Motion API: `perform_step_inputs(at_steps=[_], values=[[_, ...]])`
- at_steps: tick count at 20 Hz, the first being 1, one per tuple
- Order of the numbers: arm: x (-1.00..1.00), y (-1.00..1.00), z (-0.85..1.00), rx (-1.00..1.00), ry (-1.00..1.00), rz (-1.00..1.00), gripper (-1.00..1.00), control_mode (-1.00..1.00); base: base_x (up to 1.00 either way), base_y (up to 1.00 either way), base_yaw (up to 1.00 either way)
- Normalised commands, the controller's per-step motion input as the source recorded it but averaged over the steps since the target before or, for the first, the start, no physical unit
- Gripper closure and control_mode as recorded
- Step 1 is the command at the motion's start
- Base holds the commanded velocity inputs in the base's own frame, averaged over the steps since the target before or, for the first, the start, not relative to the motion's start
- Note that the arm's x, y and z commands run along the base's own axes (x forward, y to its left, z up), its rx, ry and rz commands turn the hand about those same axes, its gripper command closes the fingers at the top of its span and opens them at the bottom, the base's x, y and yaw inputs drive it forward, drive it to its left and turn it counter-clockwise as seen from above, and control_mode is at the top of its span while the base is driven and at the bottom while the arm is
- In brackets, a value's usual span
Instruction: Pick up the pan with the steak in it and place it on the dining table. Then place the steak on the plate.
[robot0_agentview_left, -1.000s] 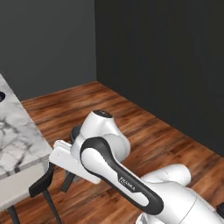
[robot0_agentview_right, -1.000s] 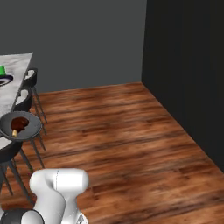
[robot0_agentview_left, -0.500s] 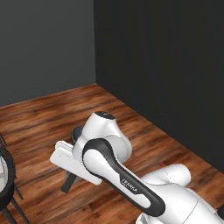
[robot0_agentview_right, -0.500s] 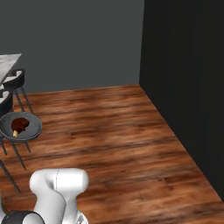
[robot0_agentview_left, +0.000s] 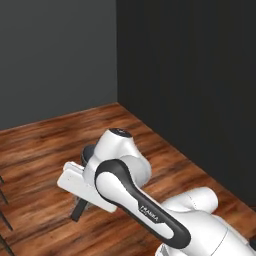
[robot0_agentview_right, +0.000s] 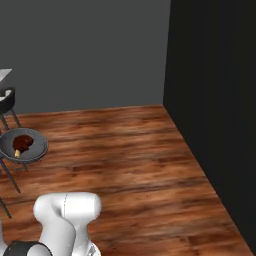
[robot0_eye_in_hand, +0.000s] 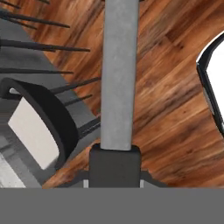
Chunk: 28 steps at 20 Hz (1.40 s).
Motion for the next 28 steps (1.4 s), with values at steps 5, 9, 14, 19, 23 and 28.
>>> perform_step_inputs(at_steps=[5,9,14,19,23,28], values=[[0.0,0.0,0.0,0.0,0.0,0.0,1.0,1.0,1.0,-0.08,0.1],[0.0,0.0,0.0,0.0,0.0,0.0,1.0,1.0,0.78,-0.03,0.22],[0.0,0.0,0.0,0.0,0.0,0.0,1.0,1.0,0.01,0.0,0.48],[0.0,0.0,0.0,0.0,0.0,0.0,1.0,1.0,-0.01,0.0,0.5],[0.0,0.0,0.0,0.0,0.0,0.0,1.0,1.0,-0.01,0.0,0.5],[0.0,0.0,0.0,0.0,0.0,0.0,1.0,1.0,-0.01,0.0,0.5]])
